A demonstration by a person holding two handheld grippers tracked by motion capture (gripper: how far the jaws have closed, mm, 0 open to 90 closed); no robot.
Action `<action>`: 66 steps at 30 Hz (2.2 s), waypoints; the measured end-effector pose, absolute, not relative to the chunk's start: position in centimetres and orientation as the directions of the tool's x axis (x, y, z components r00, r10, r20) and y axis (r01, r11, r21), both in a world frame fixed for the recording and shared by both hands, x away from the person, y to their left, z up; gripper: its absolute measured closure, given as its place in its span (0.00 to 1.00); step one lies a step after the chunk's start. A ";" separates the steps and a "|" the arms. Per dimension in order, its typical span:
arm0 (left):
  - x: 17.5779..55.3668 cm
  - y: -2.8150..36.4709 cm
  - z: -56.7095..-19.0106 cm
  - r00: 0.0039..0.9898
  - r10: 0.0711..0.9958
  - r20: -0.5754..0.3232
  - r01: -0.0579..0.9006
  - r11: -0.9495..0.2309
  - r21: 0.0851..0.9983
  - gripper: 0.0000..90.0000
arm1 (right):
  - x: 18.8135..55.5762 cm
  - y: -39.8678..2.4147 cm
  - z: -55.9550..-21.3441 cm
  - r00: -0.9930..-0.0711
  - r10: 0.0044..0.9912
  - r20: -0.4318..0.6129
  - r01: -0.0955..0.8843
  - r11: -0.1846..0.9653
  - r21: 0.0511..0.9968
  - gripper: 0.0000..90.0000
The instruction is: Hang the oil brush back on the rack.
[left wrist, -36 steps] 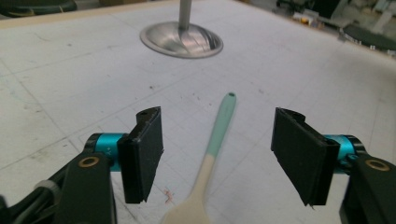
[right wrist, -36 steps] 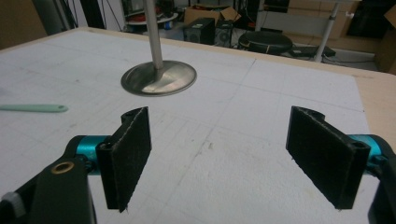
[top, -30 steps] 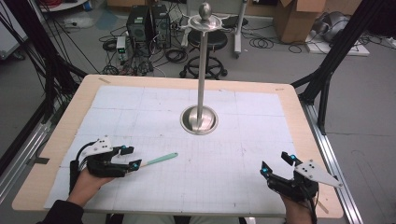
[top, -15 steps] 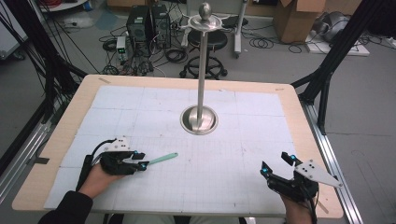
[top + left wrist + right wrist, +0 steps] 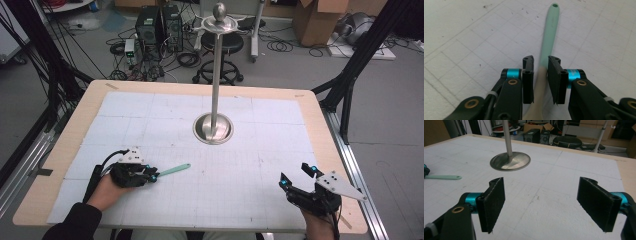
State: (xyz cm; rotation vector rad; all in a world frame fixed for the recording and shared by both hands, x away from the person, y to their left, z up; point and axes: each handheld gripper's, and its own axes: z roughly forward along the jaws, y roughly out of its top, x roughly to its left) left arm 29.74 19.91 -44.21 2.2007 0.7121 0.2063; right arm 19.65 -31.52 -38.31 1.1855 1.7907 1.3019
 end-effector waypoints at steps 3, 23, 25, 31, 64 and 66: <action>29.6 19.8 -44.2 0.836 0.544 -0.064 0.406 -0.538 0.739 0.88 | 19.7 -31.6 -38.3 -0.402 0.915 0.023 0.304 0.110 0.946 0.24; 29.0 21.3 -42.8 0.810 0.578 -0.097 0.391 -0.410 0.824 0.91 | 19.8 -31.8 -38.5 -0.386 0.922 0.042 0.327 0.094 0.940 0.25; 28.7 21.5 -42.4 0.808 0.580 -0.099 0.380 -0.386 0.840 0.91 | 19.9 -31.8 -38.5 -0.385 0.922 0.041 0.326 0.094 0.941 0.25; 28.0 21.8 -41.6 0.800 0.585 -0.130 0.348 -0.277 0.896 0.91 | 20.0 -31.7 -38.6 -0.388 0.921 0.044 0.331 0.095 0.939 0.25; 23.6 20.7 -37.1 0.868 0.468 -0.167 0.176 0.025 0.984 0.91 | 21.6 -22.0 -36.5 -0.759 0.645 0.090 0.231 0.138 0.963 0.24; 23.5 20.4 -37.0 0.874 0.454 -0.174 0.177 0.036 0.983 0.91 | 21.8 -21.3 -36.5 -0.772 0.628 0.098 0.237 0.140 0.961 0.24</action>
